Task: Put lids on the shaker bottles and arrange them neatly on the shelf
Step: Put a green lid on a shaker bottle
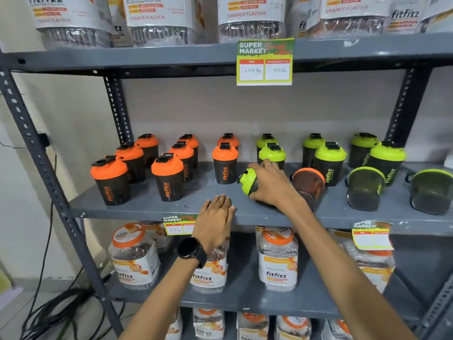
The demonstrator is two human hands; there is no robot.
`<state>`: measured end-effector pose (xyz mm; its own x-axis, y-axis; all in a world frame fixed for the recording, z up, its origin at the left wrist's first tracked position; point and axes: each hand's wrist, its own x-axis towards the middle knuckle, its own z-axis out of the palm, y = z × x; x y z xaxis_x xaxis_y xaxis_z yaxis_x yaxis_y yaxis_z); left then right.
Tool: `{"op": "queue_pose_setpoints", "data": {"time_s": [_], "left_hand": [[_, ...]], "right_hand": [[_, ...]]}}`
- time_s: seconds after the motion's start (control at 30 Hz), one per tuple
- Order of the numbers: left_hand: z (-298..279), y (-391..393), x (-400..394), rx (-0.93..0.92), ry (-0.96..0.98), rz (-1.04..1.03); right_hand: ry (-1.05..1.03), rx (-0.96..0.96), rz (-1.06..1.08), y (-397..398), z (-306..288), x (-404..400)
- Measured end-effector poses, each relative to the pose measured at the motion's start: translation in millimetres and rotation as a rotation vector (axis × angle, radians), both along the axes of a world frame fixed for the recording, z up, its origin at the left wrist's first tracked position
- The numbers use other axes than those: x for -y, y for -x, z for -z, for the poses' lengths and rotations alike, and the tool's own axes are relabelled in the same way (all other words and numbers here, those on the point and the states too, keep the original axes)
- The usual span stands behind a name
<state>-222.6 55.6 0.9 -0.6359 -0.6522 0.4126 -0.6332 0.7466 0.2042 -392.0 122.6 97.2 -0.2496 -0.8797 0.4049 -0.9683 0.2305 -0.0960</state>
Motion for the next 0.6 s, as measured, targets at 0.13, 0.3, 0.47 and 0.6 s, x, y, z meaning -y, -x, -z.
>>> {"op": "queue_pose_setpoints", "data": {"time_s": [0.13,0.3,0.47,0.6], "left_hand": [[4.5,0.8,0.1,-0.019,0.035,-0.018],[8.6,3.1,-0.5,-0.056,0.048,-0.035],[9.2,3.3,0.4,-0.066,0.046,-0.028],[10.4,2.2,0.9,-0.069,0.042,-0.022]], "right_hand": [[0.262,0.309,-0.034,10.0,-2.4,-15.4],[0.529,0.564,0.053,16.7,-5.0,-32.3],[0.521,0.616,0.085,16.4,1.7,-27.1],[0.473,0.593,0.103,17.1,6.2,-25.5]]}}
